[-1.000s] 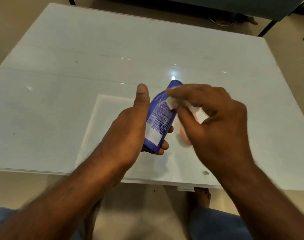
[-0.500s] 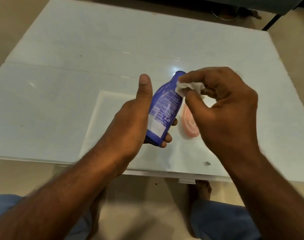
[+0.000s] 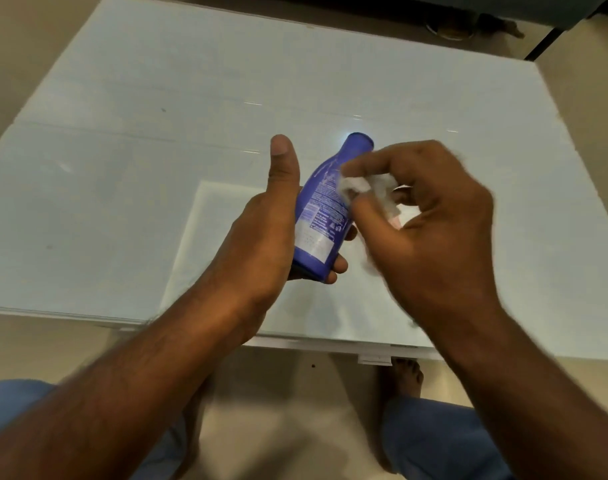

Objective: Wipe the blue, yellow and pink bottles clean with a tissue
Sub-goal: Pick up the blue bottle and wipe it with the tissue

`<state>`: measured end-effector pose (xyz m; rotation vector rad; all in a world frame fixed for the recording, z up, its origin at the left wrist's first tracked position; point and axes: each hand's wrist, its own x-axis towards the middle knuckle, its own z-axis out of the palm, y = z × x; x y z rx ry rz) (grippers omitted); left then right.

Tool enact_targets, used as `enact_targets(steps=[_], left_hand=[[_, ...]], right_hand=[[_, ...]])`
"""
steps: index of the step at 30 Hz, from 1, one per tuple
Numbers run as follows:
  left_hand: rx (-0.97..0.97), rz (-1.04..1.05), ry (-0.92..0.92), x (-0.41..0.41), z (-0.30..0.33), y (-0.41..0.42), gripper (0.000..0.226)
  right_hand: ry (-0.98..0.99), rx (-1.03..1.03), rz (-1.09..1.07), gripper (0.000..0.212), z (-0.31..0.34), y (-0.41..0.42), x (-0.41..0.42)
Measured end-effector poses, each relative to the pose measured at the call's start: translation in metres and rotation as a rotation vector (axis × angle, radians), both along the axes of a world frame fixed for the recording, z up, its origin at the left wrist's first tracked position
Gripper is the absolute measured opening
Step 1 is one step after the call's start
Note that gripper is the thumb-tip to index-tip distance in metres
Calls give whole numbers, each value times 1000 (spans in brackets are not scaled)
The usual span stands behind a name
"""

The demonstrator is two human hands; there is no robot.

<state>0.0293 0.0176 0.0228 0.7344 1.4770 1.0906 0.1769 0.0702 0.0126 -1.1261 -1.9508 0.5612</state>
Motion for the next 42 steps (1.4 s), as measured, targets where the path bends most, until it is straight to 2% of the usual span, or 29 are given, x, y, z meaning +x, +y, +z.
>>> enact_targets(steps=[4, 10, 16, 22, 25, 27, 29, 33, 35, 39, 42], left_hand=[[-1, 48, -38, 0, -2, 1, 78], [-16, -45, 22, 0, -2, -1, 77], [6, 22, 10, 1, -2, 0, 82], [-17, 2, -6, 0, -3, 2, 72], [-1, 46, 20, 2, -2, 3, 69], [7, 64, 66, 2, 0, 4, 75], [11, 44, 93, 3, 0, 5, 79], [-17, -19, 94, 6, 1, 4, 67], [-7, -15, 130, 4, -2, 5, 66], [93, -5, 211, 4, -3, 2, 82], [87, -27, 235, 5, -4, 1, 70]], right_hand=[[-125, 90, 194, 19, 0, -15, -11], [-7, 23, -33, 17, 0, 12, 8], [-96, 85, 195, 16, 0, -10, -5], [59, -34, 4, 15, 1, 11, 11], [12, -9, 91, 13, 4, -9, 0], [-30, -9, 138, 16, 7, -17, -7], [-15, -34, 94, 15, 7, -10, -8], [11, -30, -66, 20, 2, 5, 3], [-14, -2, -32, 21, 2, 3, 3], [-145, 138, 193, 17, 8, -16, -6], [-89, 126, 95, 16, 9, -1, 2]])
